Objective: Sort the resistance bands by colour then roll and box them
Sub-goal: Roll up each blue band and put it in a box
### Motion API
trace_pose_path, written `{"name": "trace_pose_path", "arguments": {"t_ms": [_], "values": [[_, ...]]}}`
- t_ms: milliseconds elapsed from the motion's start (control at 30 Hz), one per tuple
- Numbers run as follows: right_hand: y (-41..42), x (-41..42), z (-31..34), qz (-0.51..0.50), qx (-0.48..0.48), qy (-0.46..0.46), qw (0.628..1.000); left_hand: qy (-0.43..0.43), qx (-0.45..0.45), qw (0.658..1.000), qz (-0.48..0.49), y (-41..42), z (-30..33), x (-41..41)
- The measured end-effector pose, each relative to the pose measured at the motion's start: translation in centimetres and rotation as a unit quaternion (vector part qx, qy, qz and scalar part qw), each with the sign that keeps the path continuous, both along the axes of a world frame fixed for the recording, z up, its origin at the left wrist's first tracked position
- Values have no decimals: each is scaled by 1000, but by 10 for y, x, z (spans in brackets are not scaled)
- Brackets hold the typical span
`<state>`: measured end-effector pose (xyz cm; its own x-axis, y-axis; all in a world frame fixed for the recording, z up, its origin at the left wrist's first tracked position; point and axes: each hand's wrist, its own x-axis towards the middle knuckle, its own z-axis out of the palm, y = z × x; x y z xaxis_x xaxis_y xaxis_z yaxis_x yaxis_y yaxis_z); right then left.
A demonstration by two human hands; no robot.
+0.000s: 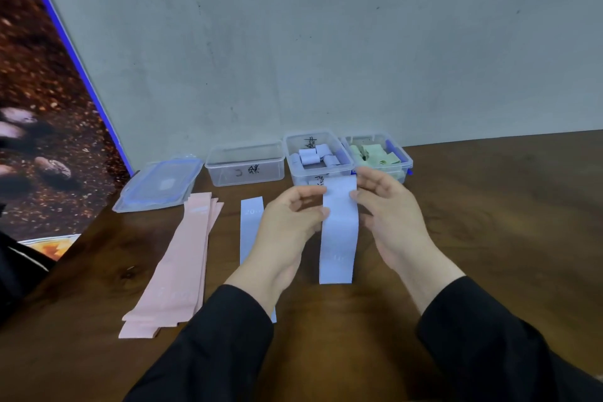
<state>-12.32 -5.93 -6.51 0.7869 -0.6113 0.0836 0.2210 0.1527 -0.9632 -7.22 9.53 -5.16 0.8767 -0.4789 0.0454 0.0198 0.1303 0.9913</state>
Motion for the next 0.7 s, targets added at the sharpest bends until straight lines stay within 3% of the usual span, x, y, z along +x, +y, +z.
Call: {"name": "trace_pose_path", "arguments": {"t_ms": [67, 133, 200, 300, 500, 700], "values": [[-10, 1, -12, -13, -53, 65, 996, -89, 127, 988, 3, -3, -9, 6], [-19, -4, -34, -26, -201, 192, 960, -241, 316, 918, 8, -1, -24, 7], [-25, -12, -56, -45, -326, 266, 906, -318, 398, 861, 17, 4, -38, 4], [-26, -20, -65, -51, -376, 261, 888, -346, 428, 835, 2, 10, -52, 2], [-21, -22, -64, -16, -416, 261, 871, -339, 430, 835, -52, 11, -58, 0], [-17, -24, -66, -7, -465, 269, 843, -347, 458, 817, -42, 7, -63, 7]]}}
